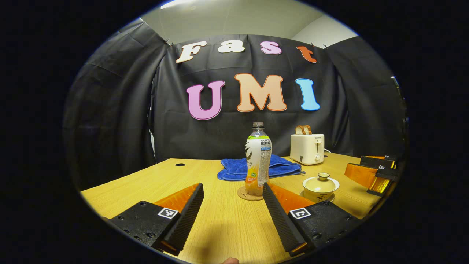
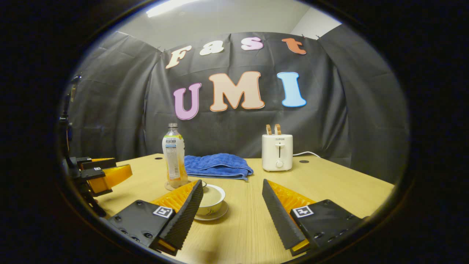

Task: Open the teacup lid with one hand, grasp the water bottle and pour water into the teacup with the other hand; after pouring, place the water bottle on the coaster and then close the teacup lid.

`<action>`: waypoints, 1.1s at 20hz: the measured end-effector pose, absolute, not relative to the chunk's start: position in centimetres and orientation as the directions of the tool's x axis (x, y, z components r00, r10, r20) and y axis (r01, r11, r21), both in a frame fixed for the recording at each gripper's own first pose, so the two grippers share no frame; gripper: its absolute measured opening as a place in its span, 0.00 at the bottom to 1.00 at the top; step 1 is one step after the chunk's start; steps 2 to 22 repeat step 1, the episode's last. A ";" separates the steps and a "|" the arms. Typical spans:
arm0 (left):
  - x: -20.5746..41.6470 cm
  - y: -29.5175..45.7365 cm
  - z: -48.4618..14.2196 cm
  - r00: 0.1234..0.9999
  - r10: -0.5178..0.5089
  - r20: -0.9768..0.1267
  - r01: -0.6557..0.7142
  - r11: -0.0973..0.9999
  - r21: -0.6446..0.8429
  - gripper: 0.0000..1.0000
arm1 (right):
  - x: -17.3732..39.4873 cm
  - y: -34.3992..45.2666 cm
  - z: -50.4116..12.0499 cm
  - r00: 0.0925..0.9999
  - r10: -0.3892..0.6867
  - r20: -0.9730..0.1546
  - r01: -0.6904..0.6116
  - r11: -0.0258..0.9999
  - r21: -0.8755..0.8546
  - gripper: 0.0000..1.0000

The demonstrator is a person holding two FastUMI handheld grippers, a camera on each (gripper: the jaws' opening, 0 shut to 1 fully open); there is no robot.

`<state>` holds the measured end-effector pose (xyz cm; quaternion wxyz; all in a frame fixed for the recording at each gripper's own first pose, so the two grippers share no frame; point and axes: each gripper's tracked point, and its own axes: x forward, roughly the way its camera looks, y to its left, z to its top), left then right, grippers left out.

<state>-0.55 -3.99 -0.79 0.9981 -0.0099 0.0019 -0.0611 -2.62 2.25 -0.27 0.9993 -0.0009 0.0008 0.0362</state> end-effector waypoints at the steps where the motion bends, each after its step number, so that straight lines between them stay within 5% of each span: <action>1: -0.5 -4.0 -0.9 0.993 -0.122 -0.004 0.122 0.992 -0.022 0.93 | -2.6 2.2 -0.2 0.997 0.072 -0.001 -0.072 0.997 -0.002 1.00; 22: -0.5 -4.0 -0.9 0.993 -0.122 -0.004 0.122 0.992 -0.022 0.93 | -2.6 2.2 -0.2 0.997 0.072 -0.001 -0.072 0.997 -0.002 1.00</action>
